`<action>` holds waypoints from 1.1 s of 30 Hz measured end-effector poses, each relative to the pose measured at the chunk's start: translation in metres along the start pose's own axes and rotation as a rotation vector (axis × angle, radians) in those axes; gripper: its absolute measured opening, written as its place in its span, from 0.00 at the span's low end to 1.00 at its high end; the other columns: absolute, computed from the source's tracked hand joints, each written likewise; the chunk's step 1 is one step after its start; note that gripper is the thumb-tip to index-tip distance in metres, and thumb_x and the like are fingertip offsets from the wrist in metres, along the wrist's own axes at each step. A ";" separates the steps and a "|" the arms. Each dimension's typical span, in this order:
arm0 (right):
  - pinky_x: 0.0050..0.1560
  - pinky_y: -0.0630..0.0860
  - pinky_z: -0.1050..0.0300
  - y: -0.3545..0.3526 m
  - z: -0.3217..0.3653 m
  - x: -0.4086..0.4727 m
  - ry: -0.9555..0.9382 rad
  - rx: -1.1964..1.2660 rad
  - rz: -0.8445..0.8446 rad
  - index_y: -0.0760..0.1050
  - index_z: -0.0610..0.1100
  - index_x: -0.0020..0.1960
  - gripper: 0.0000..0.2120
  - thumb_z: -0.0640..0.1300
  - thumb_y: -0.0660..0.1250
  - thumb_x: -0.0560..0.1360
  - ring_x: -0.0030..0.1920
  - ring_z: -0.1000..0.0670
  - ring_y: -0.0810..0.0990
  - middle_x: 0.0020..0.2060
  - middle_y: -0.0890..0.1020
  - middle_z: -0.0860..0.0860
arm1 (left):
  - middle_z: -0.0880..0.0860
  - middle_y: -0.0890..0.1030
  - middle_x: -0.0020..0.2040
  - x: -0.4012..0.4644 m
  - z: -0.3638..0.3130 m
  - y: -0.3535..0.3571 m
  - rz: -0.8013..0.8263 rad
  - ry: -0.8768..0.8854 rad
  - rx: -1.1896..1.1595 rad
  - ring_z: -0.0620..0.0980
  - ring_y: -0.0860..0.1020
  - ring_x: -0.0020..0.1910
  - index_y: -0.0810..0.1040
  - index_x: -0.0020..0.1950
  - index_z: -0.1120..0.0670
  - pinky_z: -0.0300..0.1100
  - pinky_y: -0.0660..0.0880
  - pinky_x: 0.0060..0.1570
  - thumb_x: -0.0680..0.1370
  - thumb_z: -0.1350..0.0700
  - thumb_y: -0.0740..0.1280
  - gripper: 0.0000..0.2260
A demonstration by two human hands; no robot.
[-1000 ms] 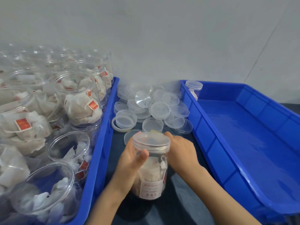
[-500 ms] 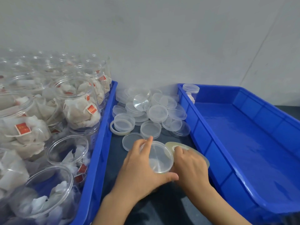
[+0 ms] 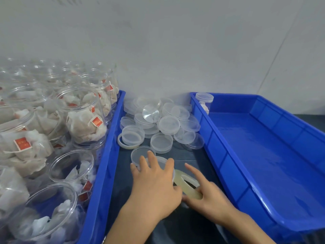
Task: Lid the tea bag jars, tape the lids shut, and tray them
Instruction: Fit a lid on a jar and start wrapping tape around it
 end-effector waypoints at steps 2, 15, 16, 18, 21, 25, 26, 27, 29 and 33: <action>0.32 0.64 0.66 -0.015 0.008 0.001 -0.042 -0.183 -0.076 0.47 0.67 0.71 0.37 0.63 0.64 0.68 0.34 0.56 0.75 0.28 0.74 0.60 | 0.61 0.50 0.75 0.002 0.001 0.003 -0.004 0.006 0.009 0.60 0.49 0.71 0.54 0.67 0.44 0.61 0.53 0.65 0.71 0.34 0.56 0.28; 0.37 0.68 0.57 -0.043 0.028 0.061 -0.130 -0.503 -0.324 0.53 0.57 0.73 0.39 0.67 0.64 0.67 0.46 0.51 0.79 0.48 0.81 0.57 | 0.42 0.63 0.65 -0.005 0.004 -0.010 -0.203 0.152 -0.107 0.44 0.57 0.67 0.64 0.63 0.37 0.41 0.57 0.61 0.74 0.33 0.52 0.19; 0.36 0.68 0.57 -0.040 0.027 0.063 -0.122 -0.497 -0.308 0.53 0.56 0.73 0.39 0.67 0.63 0.68 0.45 0.51 0.79 0.47 0.81 0.56 | 0.42 0.62 0.65 -0.005 0.004 -0.010 -0.193 0.152 -0.113 0.43 0.57 0.67 0.64 0.62 0.36 0.41 0.57 0.61 0.73 0.32 0.51 0.20; 0.35 0.67 0.57 -0.035 0.027 0.063 -0.109 -0.499 -0.271 0.53 0.56 0.74 0.39 0.66 0.63 0.68 0.43 0.50 0.79 0.44 0.81 0.55 | 0.41 0.62 0.64 -0.005 0.005 -0.010 -0.172 0.150 -0.127 0.43 0.57 0.67 0.65 0.61 0.36 0.40 0.56 0.61 0.71 0.31 0.50 0.22; 0.36 0.66 0.59 -0.034 0.027 0.053 -0.113 -0.473 -0.225 0.51 0.58 0.74 0.40 0.63 0.65 0.67 0.47 0.52 0.78 0.47 0.80 0.56 | 0.41 0.64 0.62 -0.003 0.007 -0.012 -0.165 0.155 -0.131 0.43 0.59 0.66 0.66 0.59 0.38 0.41 0.57 0.60 0.73 0.35 0.55 0.17; 0.39 0.66 0.65 -0.038 0.030 0.017 -0.188 -0.379 -0.136 0.43 0.65 0.72 0.45 0.71 0.60 0.61 0.45 0.58 0.75 0.47 0.76 0.65 | 0.43 0.65 0.59 0.001 0.006 -0.013 -0.111 0.129 -0.163 0.46 0.60 0.63 0.65 0.54 0.40 0.45 0.55 0.59 0.73 0.42 0.57 0.11; 0.37 0.65 0.68 -0.039 0.030 0.009 -0.189 -0.378 -0.122 0.41 0.67 0.71 0.43 0.73 0.57 0.62 0.39 0.60 0.73 0.41 0.74 0.66 | 0.43 0.65 0.59 0.001 0.005 -0.013 -0.106 0.123 -0.160 0.46 0.60 0.63 0.65 0.54 0.40 0.45 0.55 0.59 0.72 0.42 0.56 0.11; 0.35 0.64 0.68 -0.040 0.029 0.003 -0.185 -0.380 -0.118 0.40 0.67 0.71 0.41 0.73 0.55 0.64 0.35 0.61 0.71 0.34 0.71 0.66 | 0.43 0.65 0.59 0.001 0.006 -0.012 -0.105 0.121 -0.157 0.45 0.60 0.62 0.65 0.53 0.40 0.45 0.55 0.59 0.72 0.41 0.56 0.12; 0.34 0.64 0.65 -0.042 0.025 0.000 -0.167 -0.385 -0.130 0.42 0.65 0.72 0.36 0.70 0.56 0.70 0.31 0.63 0.68 0.29 0.66 0.65 | 0.42 0.65 0.58 0.001 0.007 -0.012 -0.111 0.127 -0.148 0.44 0.61 0.62 0.65 0.53 0.39 0.44 0.56 0.58 0.70 0.39 0.55 0.13; 0.39 0.67 0.61 -0.041 0.022 0.011 -0.127 -0.276 -0.097 0.45 0.69 0.70 0.33 0.66 0.60 0.71 0.33 0.60 0.70 0.31 0.71 0.61 | 0.39 0.66 0.56 0.001 0.010 -0.013 -0.146 0.134 -0.141 0.42 0.62 0.61 0.66 0.53 0.39 0.41 0.58 0.57 0.68 0.33 0.51 0.19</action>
Point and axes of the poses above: each hand's wrist, its own x-axis towards the middle knuckle, its own y-axis out of the palm, z = x × y, the point moved 6 cm from there along x, towards the middle knuckle
